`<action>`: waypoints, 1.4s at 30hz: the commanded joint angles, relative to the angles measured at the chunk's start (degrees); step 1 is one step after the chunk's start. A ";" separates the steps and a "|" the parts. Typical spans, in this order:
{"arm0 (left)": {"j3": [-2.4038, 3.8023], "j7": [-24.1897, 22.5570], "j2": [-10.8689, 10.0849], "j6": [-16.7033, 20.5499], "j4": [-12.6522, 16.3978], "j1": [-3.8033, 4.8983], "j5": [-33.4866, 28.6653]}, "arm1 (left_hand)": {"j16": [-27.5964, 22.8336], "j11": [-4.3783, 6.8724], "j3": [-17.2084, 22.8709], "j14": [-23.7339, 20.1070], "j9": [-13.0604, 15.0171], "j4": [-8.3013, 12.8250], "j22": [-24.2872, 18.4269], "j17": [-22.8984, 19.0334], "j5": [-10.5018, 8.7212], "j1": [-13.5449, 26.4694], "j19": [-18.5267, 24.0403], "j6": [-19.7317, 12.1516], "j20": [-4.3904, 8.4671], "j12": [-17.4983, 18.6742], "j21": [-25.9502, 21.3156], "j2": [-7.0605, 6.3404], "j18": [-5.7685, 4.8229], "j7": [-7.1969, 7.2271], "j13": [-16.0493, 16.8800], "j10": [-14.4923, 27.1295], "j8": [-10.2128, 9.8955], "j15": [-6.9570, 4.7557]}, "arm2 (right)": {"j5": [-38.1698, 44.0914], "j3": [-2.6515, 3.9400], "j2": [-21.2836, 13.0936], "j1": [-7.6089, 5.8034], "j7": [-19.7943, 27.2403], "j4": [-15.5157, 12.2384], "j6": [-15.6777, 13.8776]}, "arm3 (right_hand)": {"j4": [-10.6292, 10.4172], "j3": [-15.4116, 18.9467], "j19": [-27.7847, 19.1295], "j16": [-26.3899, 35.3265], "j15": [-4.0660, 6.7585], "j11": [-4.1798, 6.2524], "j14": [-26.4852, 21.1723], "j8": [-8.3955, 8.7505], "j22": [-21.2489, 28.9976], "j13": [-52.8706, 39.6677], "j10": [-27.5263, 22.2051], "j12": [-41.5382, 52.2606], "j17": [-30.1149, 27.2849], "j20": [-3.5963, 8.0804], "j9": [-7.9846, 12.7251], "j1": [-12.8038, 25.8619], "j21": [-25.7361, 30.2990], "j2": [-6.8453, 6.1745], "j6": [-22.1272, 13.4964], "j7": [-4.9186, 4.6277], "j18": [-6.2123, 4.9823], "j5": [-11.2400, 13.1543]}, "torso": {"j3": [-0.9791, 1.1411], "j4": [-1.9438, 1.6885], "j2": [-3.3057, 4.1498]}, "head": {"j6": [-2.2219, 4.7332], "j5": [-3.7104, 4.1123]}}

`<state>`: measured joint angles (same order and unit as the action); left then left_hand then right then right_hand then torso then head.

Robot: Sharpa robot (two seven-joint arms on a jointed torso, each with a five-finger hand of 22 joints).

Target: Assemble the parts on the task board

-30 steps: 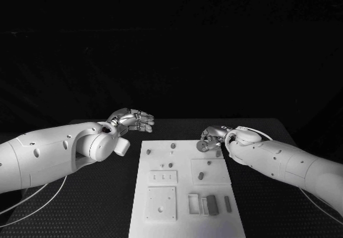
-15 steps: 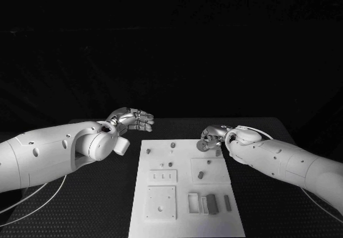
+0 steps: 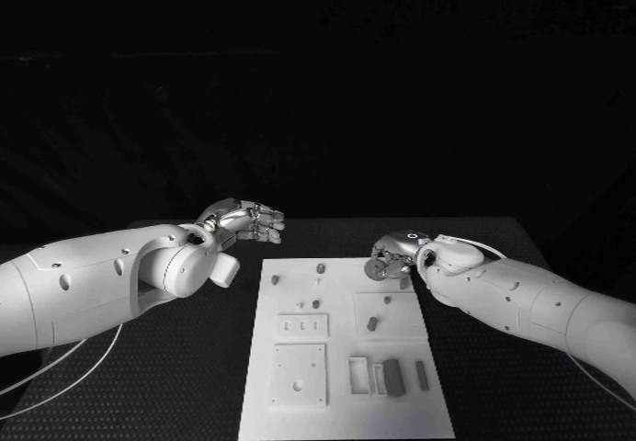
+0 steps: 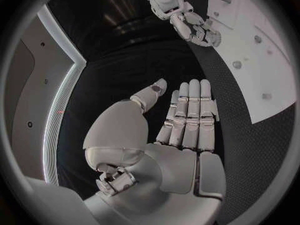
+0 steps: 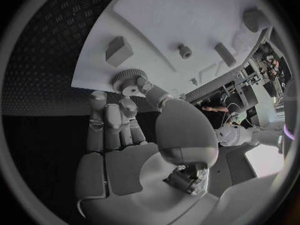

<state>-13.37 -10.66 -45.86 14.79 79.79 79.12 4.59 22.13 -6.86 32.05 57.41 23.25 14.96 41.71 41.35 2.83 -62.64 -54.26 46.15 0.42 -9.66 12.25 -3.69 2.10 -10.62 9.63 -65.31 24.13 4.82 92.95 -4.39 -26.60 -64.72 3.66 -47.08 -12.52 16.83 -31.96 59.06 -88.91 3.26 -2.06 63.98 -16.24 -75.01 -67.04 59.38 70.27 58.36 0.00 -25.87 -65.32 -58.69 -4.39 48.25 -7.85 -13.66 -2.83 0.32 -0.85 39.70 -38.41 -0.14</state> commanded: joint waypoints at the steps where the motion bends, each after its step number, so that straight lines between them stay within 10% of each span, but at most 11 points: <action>1: 0.07 -0.46 -0.02 -0.45 0.22 0.10 0.24 | -0.23 -0.27 -0.04 0.18 0.07 -0.26 0.06 0.10 0.06 0.16 0.22 -0.32 0.18 0.31 -0.40 -0.12 -0.45 -0.13 0.05 -0.20 -0.39 0.31 | 3.62 -0.76 -0.10 1.38 -0.85 0.37 3.19 | -0.28 0.20 0.05 -0.24 0.27 -0.34 0.13 -0.48 -0.81 0.16 -2.56 0.31 -0.21 0.06 -0.19 0.11 -0.28 0.14 2.82 -0.86 -1.34 -0.06 | -0.01 0.04 0.00 | -0.12 -0.07; 12: 0.08 -0.43 -0.02 -0.33 0.29 0.18 0.38 | -0.28 -0.27 -0.05 0.20 0.09 -0.31 0.08 0.16 0.06 0.19 0.21 -0.31 0.17 0.34 -0.42 -0.09 -0.45 -0.13 0.07 -0.22 -0.39 0.31 | 5.25 -0.78 -0.32 1.39 -1.62 -0.43 0.66 | -0.17 -0.08 0.26 -0.41 0.76 0.21 0.75 -1.23 -0.74 1.14 -2.22 0.54 -0.28 0.11 -0.39 0.67 -0.25 2.49 4.44 -0.28 -1.34 -0.06 | -0.03 0.00 -0.02 | 0.04 -0.08; 25: 0.08 -0.64 -0.24 -0.02 0.50 0.36 0.88 | -0.34 -0.27 -0.06 0.23 0.10 -0.37 0.10 0.22 0.06 0.24 0.19 -0.30 0.17 0.37 -0.43 -0.05 -0.45 -0.13 0.09 -0.25 -0.39 0.31 | 10.37 -0.56 -1.73 0.21 -7.31 -8.05 -6.72 | -0.24 0.05 0.92 -0.36 1.50 0.98 1.47 -2.08 -0.59 2.33 -1.40 0.53 -0.91 0.37 -0.77 1.91 -0.24 2.13 6.34 0.50 -1.34 -0.06 | -0.11 0.09 -0.06 | 0.51 -0.13; 42: 0.08 -0.68 -0.43 0.04 0.75 0.52 0.88 | -0.42 -0.26 -0.06 0.26 0.12 -0.37 0.13 0.31 0.06 0.23 0.19 -0.29 0.18 0.43 -0.47 -0.08 -0.44 -0.12 0.12 -0.27 -0.40 0.30 | 16.73 -0.49 0.31 -0.49 -10.97 -17.96 -8.58 | -0.45 -0.04 1.49 -0.36 1.67 1.09 2.17 -1.90 -0.44 2.94 -1.07 0.52 -0.95 0.59 -0.76 2.67 -0.19 0.83 6.32 0.58 -1.34 -0.06 | -0.07 -0.14 0.03 | 1.34 -0.61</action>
<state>-13.36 -10.70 -46.35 14.90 80.36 79.52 5.26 21.91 -6.86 32.05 57.41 23.29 14.96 41.75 41.57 2.83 -62.65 -54.26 46.15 0.42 -9.45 12.03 -3.69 2.10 -10.62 9.65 -65.31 23.91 4.82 106.74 -4.89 -26.69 -65.21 -5.88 -64.70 -20.43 16.59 -31.88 60.33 -89.14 4.75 -2.02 65.71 -18.30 -75.01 -64.18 59.39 70.53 57.36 0.61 -26.67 -62.75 -58.69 -3.33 48.56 -7.54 -13.50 -2.82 0.23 -0.90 39.66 -37.09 -0.64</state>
